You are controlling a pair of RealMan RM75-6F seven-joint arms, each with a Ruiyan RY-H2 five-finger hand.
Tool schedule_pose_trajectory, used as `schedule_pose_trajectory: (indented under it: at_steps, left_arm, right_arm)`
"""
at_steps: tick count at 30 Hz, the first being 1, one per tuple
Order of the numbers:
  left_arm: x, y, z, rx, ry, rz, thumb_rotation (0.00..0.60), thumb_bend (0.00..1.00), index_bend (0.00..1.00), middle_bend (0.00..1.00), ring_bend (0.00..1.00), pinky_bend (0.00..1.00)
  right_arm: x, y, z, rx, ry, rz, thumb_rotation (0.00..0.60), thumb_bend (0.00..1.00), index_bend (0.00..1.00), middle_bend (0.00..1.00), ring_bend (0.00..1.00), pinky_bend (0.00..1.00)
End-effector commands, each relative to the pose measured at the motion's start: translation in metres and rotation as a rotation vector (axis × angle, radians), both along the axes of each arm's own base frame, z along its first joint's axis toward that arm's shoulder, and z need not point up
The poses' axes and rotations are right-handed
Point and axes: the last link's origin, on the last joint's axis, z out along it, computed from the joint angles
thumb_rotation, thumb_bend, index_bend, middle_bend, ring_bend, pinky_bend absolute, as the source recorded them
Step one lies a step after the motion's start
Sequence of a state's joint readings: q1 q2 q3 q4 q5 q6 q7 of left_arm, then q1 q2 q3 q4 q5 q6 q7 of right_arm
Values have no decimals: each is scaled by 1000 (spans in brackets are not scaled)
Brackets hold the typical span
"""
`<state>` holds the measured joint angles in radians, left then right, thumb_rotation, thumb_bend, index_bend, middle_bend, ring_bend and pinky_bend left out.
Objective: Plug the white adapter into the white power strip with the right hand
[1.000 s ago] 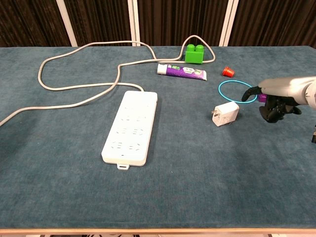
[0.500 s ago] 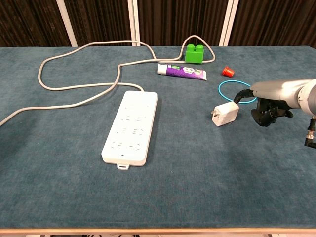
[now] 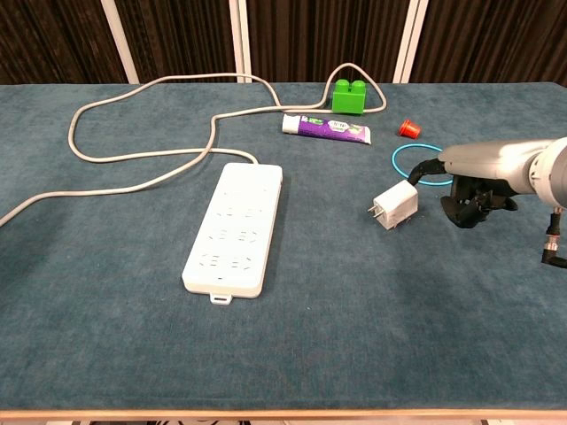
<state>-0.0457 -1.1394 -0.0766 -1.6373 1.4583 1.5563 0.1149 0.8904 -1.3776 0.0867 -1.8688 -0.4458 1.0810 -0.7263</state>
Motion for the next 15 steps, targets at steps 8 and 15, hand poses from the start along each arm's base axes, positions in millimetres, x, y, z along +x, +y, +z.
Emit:
schedule_pose_trajectory:
  at_steps: [8,15]
  left_arm:
    - [0,0,0,0,0,-1,600,99,119,0,0,0]
    - [0,0,0,1,0,2,600,99,119,0,0,0]
  right_arm:
    - [15,9,1,23,-20,40,600,822,146,831,866,795]
    - [25,12,2,19,-23,79,600,821,146,831,866,795]
